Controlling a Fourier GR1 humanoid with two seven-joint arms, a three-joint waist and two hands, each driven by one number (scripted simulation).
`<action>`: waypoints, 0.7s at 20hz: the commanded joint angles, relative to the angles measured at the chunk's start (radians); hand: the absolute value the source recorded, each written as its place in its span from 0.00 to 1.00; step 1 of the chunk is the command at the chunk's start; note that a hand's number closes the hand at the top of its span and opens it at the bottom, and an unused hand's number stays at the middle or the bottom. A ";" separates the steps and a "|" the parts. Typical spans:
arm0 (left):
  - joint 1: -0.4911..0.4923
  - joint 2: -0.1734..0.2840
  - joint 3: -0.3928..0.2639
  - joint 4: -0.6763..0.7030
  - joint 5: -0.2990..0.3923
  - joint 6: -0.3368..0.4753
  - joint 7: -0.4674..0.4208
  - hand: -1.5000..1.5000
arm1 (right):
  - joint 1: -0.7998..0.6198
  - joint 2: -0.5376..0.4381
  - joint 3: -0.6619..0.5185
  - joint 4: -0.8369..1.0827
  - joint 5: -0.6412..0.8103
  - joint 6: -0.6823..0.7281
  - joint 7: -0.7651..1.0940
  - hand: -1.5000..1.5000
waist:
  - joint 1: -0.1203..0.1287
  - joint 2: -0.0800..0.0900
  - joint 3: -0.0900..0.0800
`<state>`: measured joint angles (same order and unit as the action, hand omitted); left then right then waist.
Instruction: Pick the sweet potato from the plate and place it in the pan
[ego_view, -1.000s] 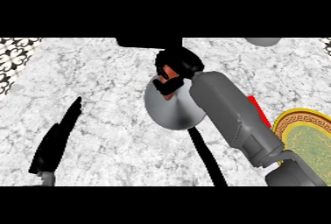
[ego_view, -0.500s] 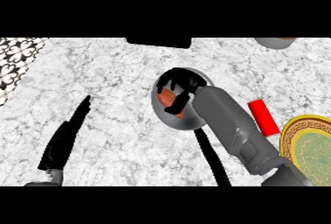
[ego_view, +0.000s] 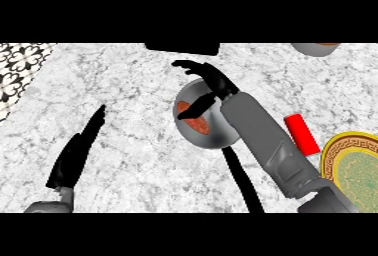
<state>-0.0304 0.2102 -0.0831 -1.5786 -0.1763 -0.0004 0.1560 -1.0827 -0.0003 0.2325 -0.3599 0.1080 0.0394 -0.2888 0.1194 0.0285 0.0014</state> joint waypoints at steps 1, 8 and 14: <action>-0.013 0.028 0.037 0.007 0.016 -0.015 0.009 0.50 | -0.057 0.000 -0.084 0.021 -0.113 -0.071 0.028 0.00 | -0.020 -0.004 -0.001; 0.018 0.004 0.045 0.017 0.019 0.007 -0.020 0.50 | -0.104 -0.074 -0.228 0.131 -0.173 -0.143 -0.001 0.00 | -0.044 0.001 -0.001; 0.029 -0.003 0.037 0.006 0.006 0.013 -0.005 0.50 | -0.063 -0.265 -0.263 0.152 -0.184 0.020 -0.160 0.00 | -0.055 0.001 0.001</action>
<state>0.0002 0.2134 -0.0527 -1.5725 -0.1767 0.0112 0.1340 -1.1491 -0.1743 -0.0042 -0.2254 -0.0661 -0.0042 -0.3818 0.0732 0.0302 0.0015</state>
